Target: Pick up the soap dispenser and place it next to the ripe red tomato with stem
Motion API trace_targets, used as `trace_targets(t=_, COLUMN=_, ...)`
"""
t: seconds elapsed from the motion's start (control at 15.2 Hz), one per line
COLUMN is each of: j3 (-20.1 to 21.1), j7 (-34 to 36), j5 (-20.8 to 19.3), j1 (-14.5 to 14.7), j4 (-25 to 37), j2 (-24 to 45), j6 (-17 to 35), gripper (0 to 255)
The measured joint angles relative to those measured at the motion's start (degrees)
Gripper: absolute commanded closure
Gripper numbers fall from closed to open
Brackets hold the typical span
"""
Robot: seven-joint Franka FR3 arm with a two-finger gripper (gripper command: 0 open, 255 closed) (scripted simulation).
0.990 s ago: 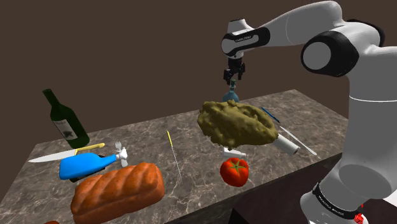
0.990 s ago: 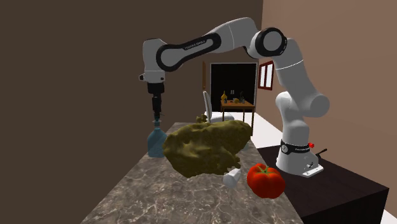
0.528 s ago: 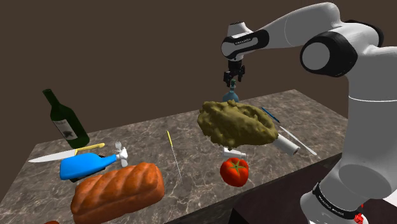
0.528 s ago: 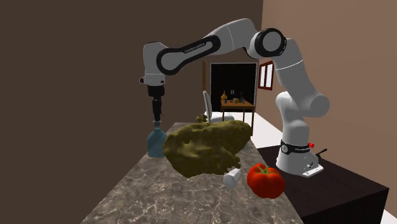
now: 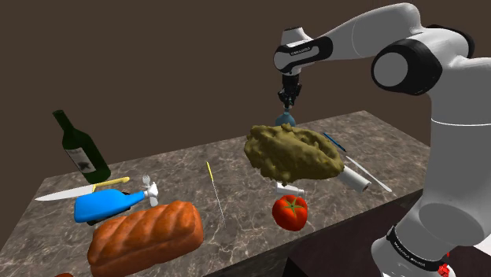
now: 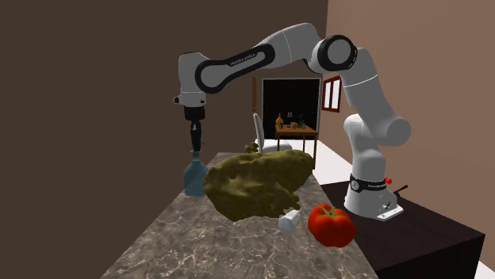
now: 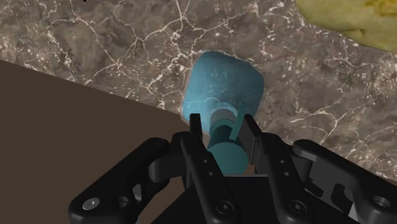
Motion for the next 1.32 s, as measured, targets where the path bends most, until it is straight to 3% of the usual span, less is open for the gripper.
trace_targets(t=0.4, j3=-0.1, j7=-0.1, j5=-0.1, j1=0.0, j4=0.4, j2=-0.3, j6=-0.8, gripper=255)
trace_targets(t=1.32, j3=-0.2, j7=-0.8, j5=-0.1, j1=-0.1, j4=9.5, j2=-1.3, j6=-10.8, gripper=255)
